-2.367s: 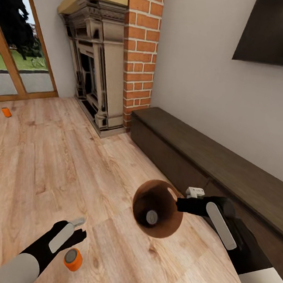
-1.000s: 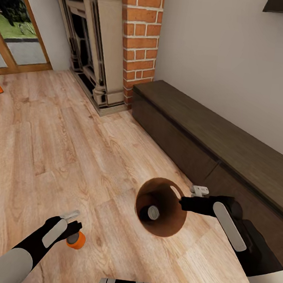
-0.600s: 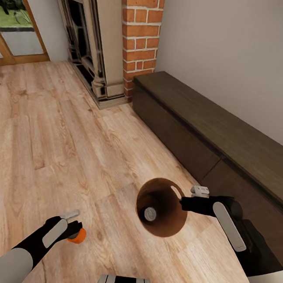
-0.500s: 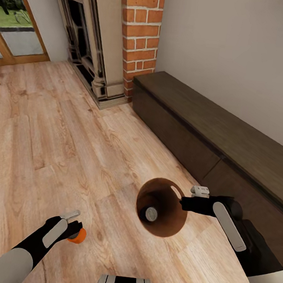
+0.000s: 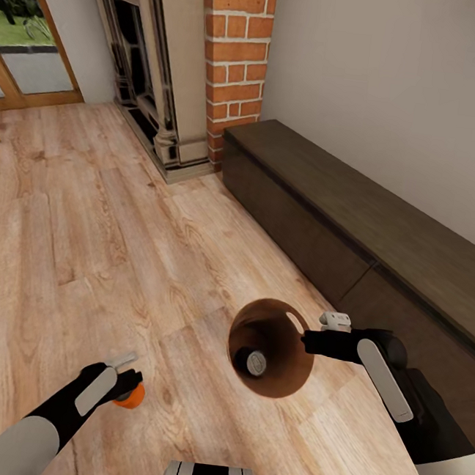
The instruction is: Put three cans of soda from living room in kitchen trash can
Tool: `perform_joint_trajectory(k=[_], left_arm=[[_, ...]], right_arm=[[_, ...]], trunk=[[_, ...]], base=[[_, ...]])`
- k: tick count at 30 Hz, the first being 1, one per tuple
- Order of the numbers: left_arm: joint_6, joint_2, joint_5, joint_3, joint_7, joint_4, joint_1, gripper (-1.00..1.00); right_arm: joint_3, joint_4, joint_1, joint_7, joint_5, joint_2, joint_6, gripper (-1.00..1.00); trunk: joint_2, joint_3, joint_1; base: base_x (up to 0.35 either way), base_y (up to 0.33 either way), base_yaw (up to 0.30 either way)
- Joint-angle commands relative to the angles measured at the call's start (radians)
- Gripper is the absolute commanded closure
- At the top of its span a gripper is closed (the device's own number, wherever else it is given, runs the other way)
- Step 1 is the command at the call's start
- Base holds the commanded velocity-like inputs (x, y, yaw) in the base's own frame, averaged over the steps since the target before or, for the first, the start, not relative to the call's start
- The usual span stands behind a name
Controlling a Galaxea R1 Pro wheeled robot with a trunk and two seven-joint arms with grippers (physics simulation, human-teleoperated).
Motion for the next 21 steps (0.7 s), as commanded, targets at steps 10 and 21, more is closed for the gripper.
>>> perform_joint_trajectory(k=[10,21], left_arm=[[-0.002,-0.010,0.001,0.001,0.000,-0.009,-0.001,-1.00],[-0.004,0.000,-0.002,0.000,-0.002,-0.008,0.000,1.00]], right_arm=[[-0.002,-0.002,0.000,0.005,-0.034,-0.001,0.000,1.00],[-0.002,-0.003,0.000,0.005,-0.034,-0.001,0.000,1.00]], trunk=[[-0.001,-0.023,0.003],[-0.001,-0.023,0.003]], base=[[0.000,0.000,0.000],[0.000,0.000,0.000]])
